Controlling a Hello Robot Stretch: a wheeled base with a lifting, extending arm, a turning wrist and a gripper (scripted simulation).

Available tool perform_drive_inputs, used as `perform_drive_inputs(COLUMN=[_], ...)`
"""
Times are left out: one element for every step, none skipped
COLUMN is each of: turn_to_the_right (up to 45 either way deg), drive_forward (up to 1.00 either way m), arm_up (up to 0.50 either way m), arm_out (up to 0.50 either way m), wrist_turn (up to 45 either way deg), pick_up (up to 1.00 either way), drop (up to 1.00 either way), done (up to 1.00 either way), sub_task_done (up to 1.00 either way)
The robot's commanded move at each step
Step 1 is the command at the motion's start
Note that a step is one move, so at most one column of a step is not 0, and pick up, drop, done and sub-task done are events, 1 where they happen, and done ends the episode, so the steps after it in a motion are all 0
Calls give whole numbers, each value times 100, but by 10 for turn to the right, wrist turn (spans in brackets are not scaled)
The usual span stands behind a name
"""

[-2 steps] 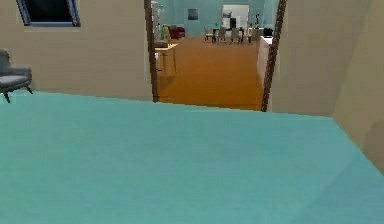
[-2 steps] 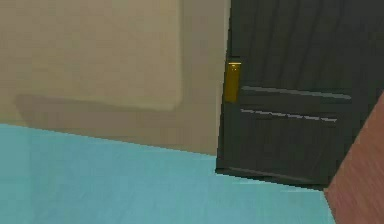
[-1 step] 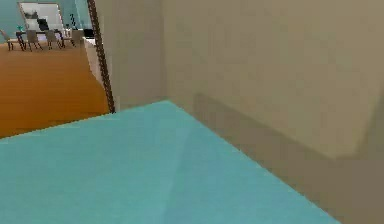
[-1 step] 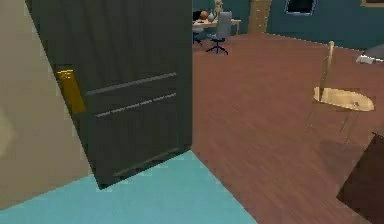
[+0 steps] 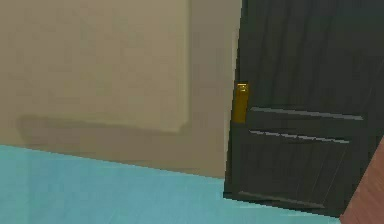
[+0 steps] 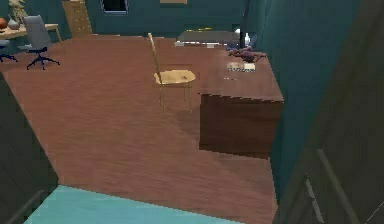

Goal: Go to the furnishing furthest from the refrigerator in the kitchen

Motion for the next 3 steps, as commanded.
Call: perform_drive_inputs(turn_to_the_right=[120,0,-450], drive_forward=[0,15,0], arm_up=[0,0,0], arm_out=[0,0,0], wrist_turn=[0,0,0], pick_up=[0,0,0], drop=[0,0,0], done=[0,0,0], sub_task_done=[0,0,0])
